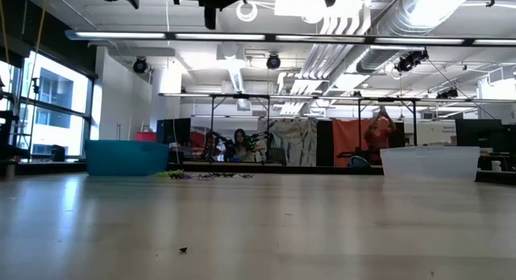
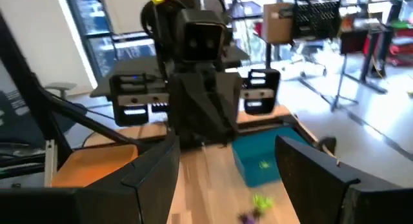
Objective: Sort Halloween decoration
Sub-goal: Put the black spider toy into the orange bin
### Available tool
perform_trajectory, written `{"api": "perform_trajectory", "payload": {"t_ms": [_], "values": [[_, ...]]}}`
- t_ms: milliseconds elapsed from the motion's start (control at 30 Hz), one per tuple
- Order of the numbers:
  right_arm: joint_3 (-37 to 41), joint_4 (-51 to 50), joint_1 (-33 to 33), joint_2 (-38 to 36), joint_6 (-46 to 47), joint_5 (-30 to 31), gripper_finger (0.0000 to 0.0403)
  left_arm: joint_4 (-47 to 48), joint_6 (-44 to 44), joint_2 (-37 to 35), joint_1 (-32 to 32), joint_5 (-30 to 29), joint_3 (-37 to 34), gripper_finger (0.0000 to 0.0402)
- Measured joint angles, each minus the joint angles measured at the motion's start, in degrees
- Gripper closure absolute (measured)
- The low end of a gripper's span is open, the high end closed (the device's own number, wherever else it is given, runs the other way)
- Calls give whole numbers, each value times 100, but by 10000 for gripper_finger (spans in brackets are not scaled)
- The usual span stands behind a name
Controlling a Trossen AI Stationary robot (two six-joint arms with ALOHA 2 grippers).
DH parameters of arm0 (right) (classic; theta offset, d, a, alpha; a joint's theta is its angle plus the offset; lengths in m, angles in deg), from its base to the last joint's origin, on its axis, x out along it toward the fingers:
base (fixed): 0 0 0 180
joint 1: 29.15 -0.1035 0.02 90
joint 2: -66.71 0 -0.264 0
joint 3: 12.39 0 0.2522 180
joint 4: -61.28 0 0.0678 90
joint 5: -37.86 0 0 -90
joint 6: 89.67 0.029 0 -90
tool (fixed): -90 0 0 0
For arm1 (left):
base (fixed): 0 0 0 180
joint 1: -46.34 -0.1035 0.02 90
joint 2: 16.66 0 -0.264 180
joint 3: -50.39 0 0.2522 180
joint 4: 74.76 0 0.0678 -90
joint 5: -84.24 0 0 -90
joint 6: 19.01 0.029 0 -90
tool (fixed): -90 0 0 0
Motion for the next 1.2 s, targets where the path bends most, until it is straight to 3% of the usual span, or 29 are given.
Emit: {"api": "perform_trajectory", "payload": {"t_ms": [200,367,533,700,867,1200], "values": [[-5,345,0,406,-49,-155,171,-48,61,42,38,-207,24,402],[2,380,0,550,-101,-146,247,-43,16,38,38,-203,173,401],[2,441,0,553,-158,324,337,18,152,37,36,-98,204,401],[2,519,4,550,103,378,383,31,123,37,34,-48,204,401],[2,520,0,553,311,0,370,108,122,35,2,-48,204,401],[2,518,0,555,-9,-26,278,123,103,35,-11,272,204,401]]}}
